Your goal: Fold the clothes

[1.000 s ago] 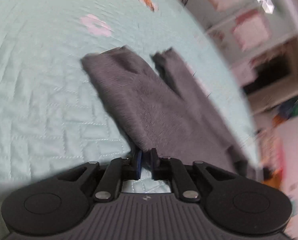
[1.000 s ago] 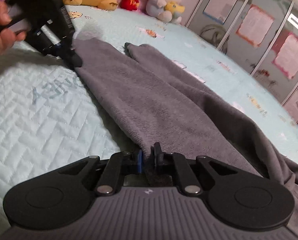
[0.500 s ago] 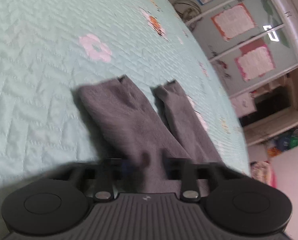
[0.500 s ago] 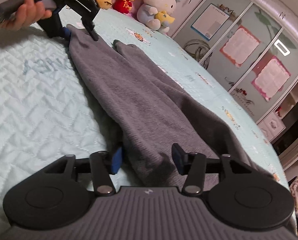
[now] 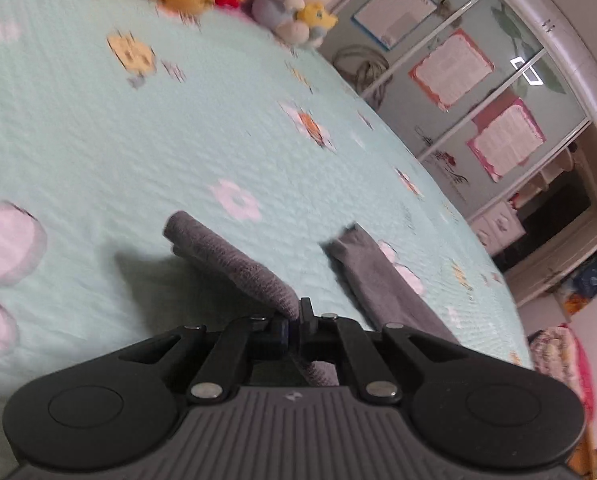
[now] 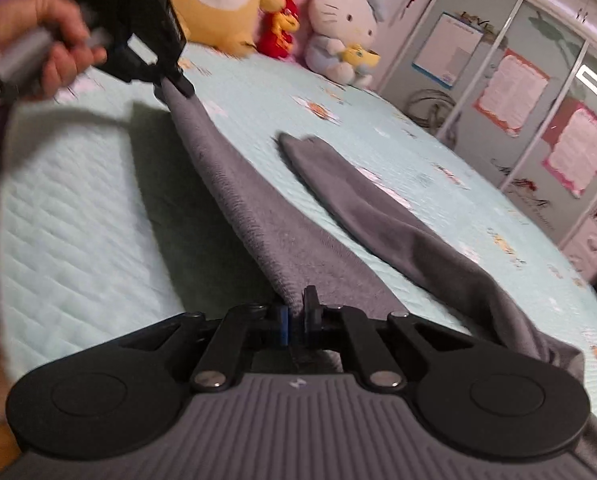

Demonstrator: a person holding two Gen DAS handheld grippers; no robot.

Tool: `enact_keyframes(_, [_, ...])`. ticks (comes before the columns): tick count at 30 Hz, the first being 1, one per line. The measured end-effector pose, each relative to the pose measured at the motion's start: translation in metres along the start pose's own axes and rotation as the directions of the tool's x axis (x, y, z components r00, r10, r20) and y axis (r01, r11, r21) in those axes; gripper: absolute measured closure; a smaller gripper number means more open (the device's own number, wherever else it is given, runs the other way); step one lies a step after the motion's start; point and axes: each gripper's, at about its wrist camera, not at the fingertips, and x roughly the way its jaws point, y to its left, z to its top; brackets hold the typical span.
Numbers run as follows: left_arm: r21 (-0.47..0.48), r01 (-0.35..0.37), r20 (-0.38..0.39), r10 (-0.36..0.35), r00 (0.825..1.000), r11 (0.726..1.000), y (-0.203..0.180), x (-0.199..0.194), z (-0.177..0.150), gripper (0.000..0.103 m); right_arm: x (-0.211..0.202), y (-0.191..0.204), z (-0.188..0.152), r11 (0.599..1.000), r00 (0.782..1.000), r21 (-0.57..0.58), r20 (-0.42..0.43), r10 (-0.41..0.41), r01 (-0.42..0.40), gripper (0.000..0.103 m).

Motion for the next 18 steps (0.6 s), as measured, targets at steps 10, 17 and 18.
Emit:
enact_keyframes(10, [0.002, -0.106, -0.100, 0.106, 0.989, 0.994, 0.029, 0.020, -0.014, 0.099, 0.017, 0.023, -0.015, 0.996, 0.996, 0.051, -0.047, 0.078, -0.075, 0.090])
enact_keyframes(17, [-0.035, -0.222, -0.063, 0.219, 0.974, 0.975, 0.025, 0.001, -0.007, 0.075, -0.013, -0.018, -0.032, 0.960, 0.991, 0.256, -0.041, 0.128, -0.113, 0.072])
enact_keyframes(18, [-0.023, -0.257, -0.039, 0.256, 0.966, 0.966, 0.022, -0.005, -0.006, 0.066, -0.021, -0.029, -0.039, 0.945, 0.993, 0.314, -0.037, 0.113, -0.096, 0.069])
